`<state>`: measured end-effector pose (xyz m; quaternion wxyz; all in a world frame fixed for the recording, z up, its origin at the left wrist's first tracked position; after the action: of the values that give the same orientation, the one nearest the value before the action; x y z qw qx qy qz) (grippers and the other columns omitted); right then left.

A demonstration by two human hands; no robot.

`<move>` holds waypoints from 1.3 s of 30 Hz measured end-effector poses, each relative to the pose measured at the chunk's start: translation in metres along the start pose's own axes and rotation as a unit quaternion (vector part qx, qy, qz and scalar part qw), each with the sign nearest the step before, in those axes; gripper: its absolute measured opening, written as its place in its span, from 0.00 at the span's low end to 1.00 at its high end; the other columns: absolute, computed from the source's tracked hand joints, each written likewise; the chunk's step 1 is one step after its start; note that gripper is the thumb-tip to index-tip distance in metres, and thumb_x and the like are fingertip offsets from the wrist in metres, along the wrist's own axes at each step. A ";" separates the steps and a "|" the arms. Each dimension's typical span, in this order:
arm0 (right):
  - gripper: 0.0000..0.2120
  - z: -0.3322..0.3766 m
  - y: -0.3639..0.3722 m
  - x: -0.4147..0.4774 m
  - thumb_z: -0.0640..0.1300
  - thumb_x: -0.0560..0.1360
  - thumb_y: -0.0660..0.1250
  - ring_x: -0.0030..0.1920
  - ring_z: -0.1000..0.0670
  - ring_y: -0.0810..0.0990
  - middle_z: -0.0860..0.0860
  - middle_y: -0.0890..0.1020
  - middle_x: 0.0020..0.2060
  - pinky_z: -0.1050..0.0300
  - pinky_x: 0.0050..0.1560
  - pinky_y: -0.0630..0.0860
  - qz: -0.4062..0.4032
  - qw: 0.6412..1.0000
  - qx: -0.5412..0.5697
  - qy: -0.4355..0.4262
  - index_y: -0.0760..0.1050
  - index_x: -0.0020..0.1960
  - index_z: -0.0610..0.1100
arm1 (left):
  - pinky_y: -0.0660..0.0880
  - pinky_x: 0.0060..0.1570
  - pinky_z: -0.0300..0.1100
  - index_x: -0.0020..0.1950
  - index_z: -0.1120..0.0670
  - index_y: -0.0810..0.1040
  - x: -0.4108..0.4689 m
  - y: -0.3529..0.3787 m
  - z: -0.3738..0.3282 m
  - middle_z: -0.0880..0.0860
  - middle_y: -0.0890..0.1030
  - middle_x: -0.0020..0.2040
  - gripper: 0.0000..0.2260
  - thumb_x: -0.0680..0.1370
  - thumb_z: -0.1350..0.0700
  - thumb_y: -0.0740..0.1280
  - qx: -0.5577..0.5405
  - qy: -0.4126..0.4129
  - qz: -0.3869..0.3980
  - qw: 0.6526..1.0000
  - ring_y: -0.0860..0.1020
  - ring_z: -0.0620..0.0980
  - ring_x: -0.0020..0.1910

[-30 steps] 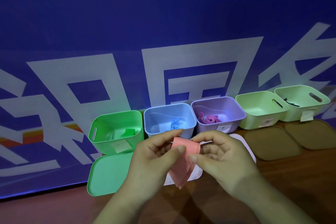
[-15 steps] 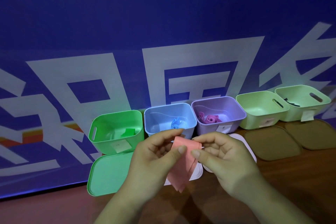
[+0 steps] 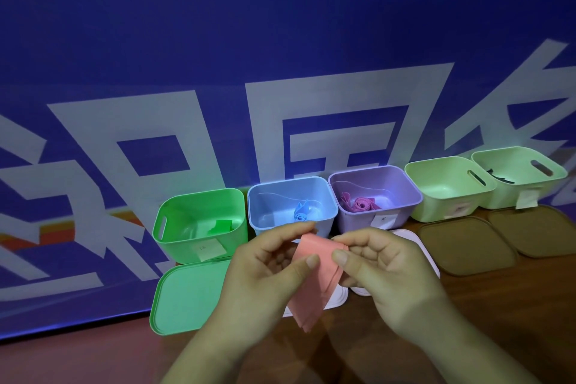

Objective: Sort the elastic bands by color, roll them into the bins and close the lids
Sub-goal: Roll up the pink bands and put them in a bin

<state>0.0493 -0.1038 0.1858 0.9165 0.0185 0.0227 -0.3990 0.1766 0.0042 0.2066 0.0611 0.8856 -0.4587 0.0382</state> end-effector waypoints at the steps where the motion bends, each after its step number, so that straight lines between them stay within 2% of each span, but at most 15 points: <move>1: 0.07 0.000 0.000 0.000 0.35 0.73 0.72 0.41 0.47 0.85 0.45 0.87 0.40 0.60 0.39 0.79 0.001 1.000 0.000 0.001 0.82 0.49 0.44 | 0.78 0.48 0.38 0.55 0.46 0.84 0.000 0.000 0.000 0.52 0.86 0.47 0.18 0.68 0.61 0.74 -0.004 -0.001 -0.001 1.000 0.82 0.47 0.46; 5: 0.07 0.002 0.002 -0.001 0.41 0.72 0.75 0.44 0.45 0.85 0.45 0.86 0.42 0.53 0.46 0.82 0.009 1.000 -0.004 -0.006 0.83 0.48 0.49 | 0.78 0.45 0.39 0.54 0.47 0.85 -0.001 -0.001 0.002 0.52 0.86 0.46 0.17 0.67 0.61 0.74 -0.012 -0.009 -0.007 1.000 0.82 0.47 0.44; 7: 0.08 0.005 0.001 -0.002 0.44 0.69 0.75 0.45 0.47 0.85 0.46 0.86 0.42 0.54 0.48 0.81 0.005 1.000 -0.013 -0.016 0.83 0.48 0.50 | 0.78 0.46 0.39 0.54 0.47 0.85 -0.002 -0.001 0.002 0.52 0.86 0.46 0.17 0.67 0.61 0.74 -0.010 -0.011 -0.010 1.000 0.82 0.46 0.44; 9: 0.09 0.007 0.000 -0.004 0.38 0.71 0.76 0.42 0.50 0.85 0.48 0.86 0.40 0.61 0.44 0.79 0.007 1.000 -0.018 -0.021 0.82 0.49 0.48 | 0.78 0.47 0.39 0.54 0.46 0.84 -0.002 -0.001 0.003 0.52 0.86 0.46 0.17 0.67 0.60 0.74 -0.008 -0.012 -0.014 1.000 0.82 0.47 0.45; 11: 0.12 0.008 0.002 -0.006 0.34 0.70 0.75 0.39 0.51 0.85 0.48 0.86 0.37 0.63 0.40 0.77 0.014 1.000 -0.015 -0.017 0.81 0.49 0.48 | 0.79 0.48 0.42 0.54 0.46 0.84 -0.001 -0.002 0.003 0.53 0.86 0.46 0.17 0.67 0.59 0.75 -0.001 -0.013 -0.019 1.000 0.82 0.48 0.45; 15: 0.15 0.010 0.007 -0.008 0.39 0.67 0.78 0.42 0.45 0.85 0.44 0.86 0.39 0.57 0.46 0.80 0.024 0.999 -0.011 -0.022 0.81 0.49 0.54 | 0.79 0.49 0.45 0.53 0.45 0.84 -0.002 -0.002 0.003 0.54 0.86 0.45 0.16 0.67 0.58 0.75 0.005 -0.015 -0.020 1.000 0.82 0.50 0.45; 17: 0.16 0.011 0.008 -0.009 0.38 0.66 0.77 0.41 0.46 0.85 0.44 0.86 0.39 0.58 0.45 0.79 0.029 0.999 -0.003 -0.026 0.82 0.49 0.54 | 0.80 0.49 0.45 0.52 0.45 0.84 -0.002 -0.002 0.002 0.54 0.86 0.45 0.15 0.67 0.57 0.75 0.008 -0.016 -0.021 1.000 0.82 0.50 0.45; 20: 0.17 0.012 0.009 -0.009 0.33 0.68 0.76 0.41 0.47 0.84 0.43 0.86 0.39 0.59 0.44 0.79 0.038 0.999 0.001 -0.032 0.82 0.49 0.53 | 0.79 0.47 0.41 0.52 0.47 0.84 -0.002 0.000 0.001 0.53 0.86 0.44 0.15 0.67 0.57 0.76 0.003 -0.015 -0.018 1.000 0.82 0.48 0.44; 23: 0.16 0.013 0.009 -0.010 0.39 0.64 0.77 0.41 0.48 0.84 0.44 0.86 0.38 0.59 0.44 0.79 0.030 0.999 0.004 -0.032 0.82 0.49 0.53 | 0.79 0.45 0.37 0.50 0.51 0.85 -0.002 0.001 -0.001 0.52 0.86 0.43 0.13 0.67 0.57 0.78 -0.013 -0.014 -0.014 1.000 0.82 0.46 0.43; 25: 0.17 0.013 0.009 -0.011 0.40 0.63 0.76 0.40 0.48 0.84 0.44 0.86 0.38 0.59 0.44 0.79 0.028 0.999 0.001 -0.030 0.82 0.49 0.54 | 0.78 0.44 0.36 0.49 0.51 0.85 -0.003 0.001 -0.002 0.52 0.86 0.42 0.12 0.66 0.57 0.76 -0.015 -0.014 -0.014 1.000 0.82 0.46 0.42; 28: 0.17 0.013 0.008 -0.011 0.35 0.67 0.77 0.38 0.49 0.84 0.45 0.85 0.35 0.57 0.44 0.78 0.025 0.999 -0.006 -0.032 0.82 0.49 0.54 | 0.78 0.43 0.35 0.50 0.52 0.84 -0.003 0.002 -0.004 0.50 0.86 0.42 0.13 0.66 0.56 0.74 -0.001 -0.009 -0.011 1.000 0.82 0.44 0.41; 32: 0.16 0.012 0.006 -0.011 0.37 0.67 0.77 0.39 0.48 0.84 0.46 0.85 0.35 0.53 0.46 0.79 0.014 0.999 -0.016 -0.031 0.82 0.49 0.54 | 0.77 0.43 0.34 0.50 0.52 0.83 -0.002 0.002 -0.006 0.49 0.86 0.42 0.12 0.67 0.55 0.73 0.012 -0.002 -0.010 1.000 0.82 0.43 0.41; 35: 0.16 0.010 0.004 -0.010 0.32 0.70 0.75 0.36 0.51 0.83 0.48 0.85 0.33 0.55 0.42 0.76 0.010 1.000 -0.015 -0.024 0.82 0.48 0.53 | 0.76 0.42 0.32 0.50 0.52 0.83 -0.003 0.004 -0.008 0.48 0.86 0.41 0.12 0.67 0.56 0.73 0.003 0.000 -0.003 1.000 0.82 0.42 0.40; 39: 0.15 0.009 0.003 -0.009 0.33 0.71 0.74 0.41 0.48 0.85 0.45 0.87 0.40 0.54 0.43 0.77 0.010 1.000 -0.014 -0.024 0.82 0.49 0.52 | 0.77 0.43 0.35 0.51 0.51 0.85 -0.003 0.003 -0.006 0.49 0.86 0.43 0.11 0.71 0.60 0.76 0.001 0.000 0.007 1.000 0.82 0.44 0.42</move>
<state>0.0451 -0.0958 0.1956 0.9208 -0.0038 0.0058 -0.3900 0.1719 0.0055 0.2126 0.0597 0.8826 -0.4647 0.0390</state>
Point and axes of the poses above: each hand's wrist, its own x-axis towards the middle knuckle, its own y-axis out of the palm, z = x × y, the point moved 10 cm from there along x, towards the middle knuckle
